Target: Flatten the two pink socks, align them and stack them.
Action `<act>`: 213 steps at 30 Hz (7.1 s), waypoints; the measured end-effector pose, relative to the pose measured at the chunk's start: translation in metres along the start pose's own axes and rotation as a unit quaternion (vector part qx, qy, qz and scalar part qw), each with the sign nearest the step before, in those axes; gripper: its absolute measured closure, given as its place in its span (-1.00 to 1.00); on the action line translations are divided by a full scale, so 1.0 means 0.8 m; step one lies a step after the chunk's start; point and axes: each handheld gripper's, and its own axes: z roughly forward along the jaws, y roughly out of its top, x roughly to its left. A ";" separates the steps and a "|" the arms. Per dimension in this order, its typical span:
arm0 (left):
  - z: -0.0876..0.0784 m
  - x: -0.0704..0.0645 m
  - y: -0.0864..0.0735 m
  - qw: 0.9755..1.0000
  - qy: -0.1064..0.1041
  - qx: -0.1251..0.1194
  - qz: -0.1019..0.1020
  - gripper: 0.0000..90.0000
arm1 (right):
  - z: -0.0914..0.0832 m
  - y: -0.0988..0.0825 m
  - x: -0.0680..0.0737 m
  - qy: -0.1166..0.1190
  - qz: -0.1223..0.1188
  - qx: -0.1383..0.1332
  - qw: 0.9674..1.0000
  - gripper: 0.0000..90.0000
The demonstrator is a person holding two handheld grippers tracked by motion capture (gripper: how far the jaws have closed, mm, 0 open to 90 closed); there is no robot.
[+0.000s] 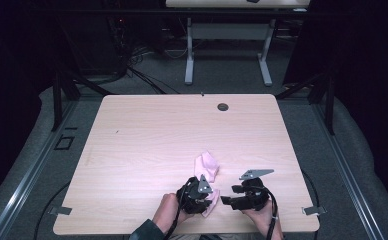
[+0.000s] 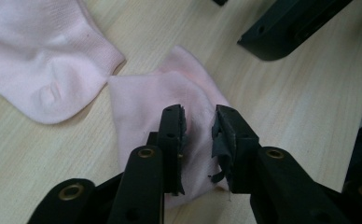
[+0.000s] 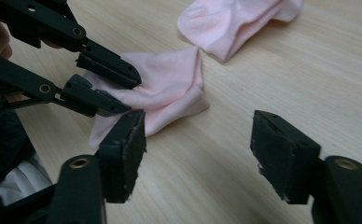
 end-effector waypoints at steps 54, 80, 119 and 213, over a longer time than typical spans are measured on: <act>-0.058 0.052 -0.070 0.969 0.079 -0.115 -0.203 -0.21 | -0.002 0.038 0.002 -0.053 -0.051 0.029 0.997 0.28; -0.022 0.058 -0.054 0.973 -0.001 -0.080 -0.216 0.97 | 0.010 0.027 -0.002 -0.067 -0.024 0.034 0.997 0.93; -0.021 0.052 -0.079 0.972 -0.009 -0.059 -0.229 0.80 | 0.016 0.010 -0.008 -0.054 -0.055 0.084 0.993 0.72; -0.056 0.109 -0.158 0.957 0.188 -0.070 -0.208 -1.00 | 0.026 0.123 -0.017 -0.028 -0.067 0.000 0.997 0.92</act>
